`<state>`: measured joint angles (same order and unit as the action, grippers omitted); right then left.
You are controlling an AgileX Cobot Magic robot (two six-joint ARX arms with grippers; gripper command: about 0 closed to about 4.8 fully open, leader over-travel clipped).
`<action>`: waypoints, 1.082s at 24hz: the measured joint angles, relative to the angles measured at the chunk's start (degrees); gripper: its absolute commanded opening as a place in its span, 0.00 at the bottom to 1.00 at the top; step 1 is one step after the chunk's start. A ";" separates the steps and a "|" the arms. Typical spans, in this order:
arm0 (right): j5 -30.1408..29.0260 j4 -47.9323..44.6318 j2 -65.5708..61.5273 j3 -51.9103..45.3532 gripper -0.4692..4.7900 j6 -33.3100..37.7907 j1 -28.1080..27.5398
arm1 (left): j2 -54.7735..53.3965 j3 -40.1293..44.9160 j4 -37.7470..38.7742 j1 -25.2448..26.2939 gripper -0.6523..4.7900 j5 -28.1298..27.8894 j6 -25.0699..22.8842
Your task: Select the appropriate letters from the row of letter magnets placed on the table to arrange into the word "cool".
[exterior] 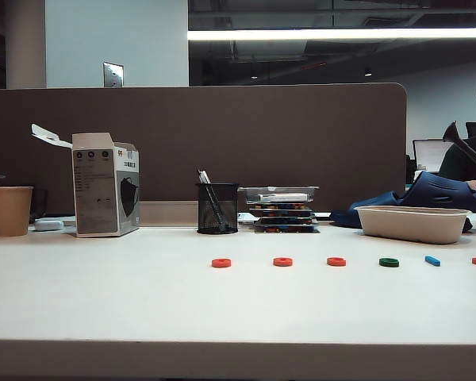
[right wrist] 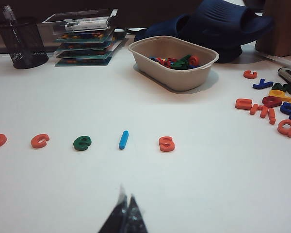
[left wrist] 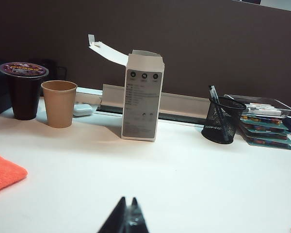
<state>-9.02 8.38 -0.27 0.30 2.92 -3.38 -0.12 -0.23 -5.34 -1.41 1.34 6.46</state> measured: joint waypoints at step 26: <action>0.00 0.00 0.00 0.00 0.08 0.02 0.00 | -1.20 -23.19 20.17 0.00 0.11 8.50 -0.02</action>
<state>-9.02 8.38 -0.27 0.30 2.94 -3.38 -1.32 -23.42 14.83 -1.41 9.85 6.44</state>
